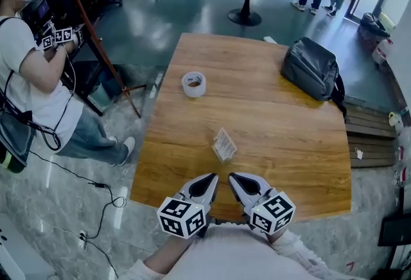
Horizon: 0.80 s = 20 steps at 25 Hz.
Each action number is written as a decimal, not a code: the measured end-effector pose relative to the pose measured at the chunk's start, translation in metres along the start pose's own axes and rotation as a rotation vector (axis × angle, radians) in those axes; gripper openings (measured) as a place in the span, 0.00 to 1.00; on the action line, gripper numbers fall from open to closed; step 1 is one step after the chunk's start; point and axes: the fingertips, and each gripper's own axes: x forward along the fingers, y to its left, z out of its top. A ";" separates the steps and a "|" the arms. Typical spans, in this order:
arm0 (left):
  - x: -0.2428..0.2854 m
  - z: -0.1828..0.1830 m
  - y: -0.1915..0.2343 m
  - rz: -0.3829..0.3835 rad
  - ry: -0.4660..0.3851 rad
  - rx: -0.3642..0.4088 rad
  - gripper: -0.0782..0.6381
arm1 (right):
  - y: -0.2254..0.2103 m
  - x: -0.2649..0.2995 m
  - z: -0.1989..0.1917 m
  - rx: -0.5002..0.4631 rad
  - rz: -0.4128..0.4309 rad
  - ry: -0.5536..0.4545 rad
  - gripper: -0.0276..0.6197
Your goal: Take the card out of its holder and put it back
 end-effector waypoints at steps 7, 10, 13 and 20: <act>0.001 -0.002 0.005 -0.002 -0.001 -0.013 0.12 | -0.003 0.005 -0.005 -0.005 -0.011 0.009 0.04; 0.002 -0.003 0.005 -0.005 -0.001 -0.005 0.12 | -0.005 0.006 -0.007 -0.008 -0.020 0.013 0.04; 0.003 -0.003 0.001 -0.015 0.007 0.013 0.12 | -0.006 0.007 -0.008 -0.003 -0.022 0.020 0.04; 0.003 -0.001 0.001 -0.022 0.021 0.013 0.12 | -0.005 0.009 -0.005 0.005 -0.018 0.023 0.04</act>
